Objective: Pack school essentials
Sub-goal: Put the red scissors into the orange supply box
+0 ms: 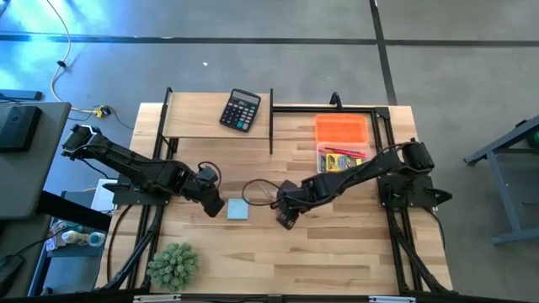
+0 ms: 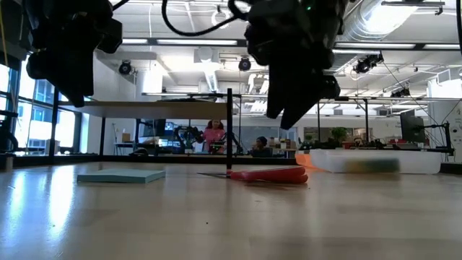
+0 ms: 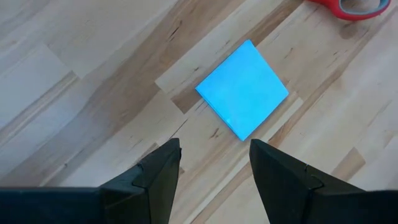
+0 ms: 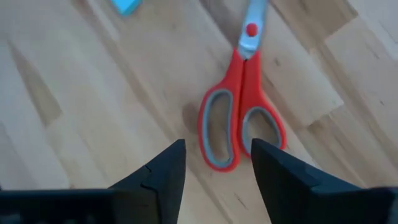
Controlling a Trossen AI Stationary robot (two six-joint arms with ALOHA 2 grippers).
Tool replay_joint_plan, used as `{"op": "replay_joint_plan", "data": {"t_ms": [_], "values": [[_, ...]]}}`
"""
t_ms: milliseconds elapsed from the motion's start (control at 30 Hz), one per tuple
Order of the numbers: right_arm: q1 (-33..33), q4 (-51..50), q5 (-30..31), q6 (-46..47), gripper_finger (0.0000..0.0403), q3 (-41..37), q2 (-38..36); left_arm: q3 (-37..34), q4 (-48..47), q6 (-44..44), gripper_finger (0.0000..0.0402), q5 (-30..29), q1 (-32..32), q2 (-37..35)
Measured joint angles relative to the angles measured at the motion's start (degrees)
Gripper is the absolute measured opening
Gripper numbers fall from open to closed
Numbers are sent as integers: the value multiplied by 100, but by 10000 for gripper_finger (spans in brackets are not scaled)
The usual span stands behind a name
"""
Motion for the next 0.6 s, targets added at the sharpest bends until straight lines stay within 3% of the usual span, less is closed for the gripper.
{"op": "replay_joint_plan", "data": {"t_ms": [333, 600], "values": [[-209, 300, -160, 184, 163, -65, 156, 0, 24, 0, 186, -7, 0, 0], [-157, 281, -238, -205, 163, -68, 555, 0, 67, -58, 186, -9, 4, -2]]}}
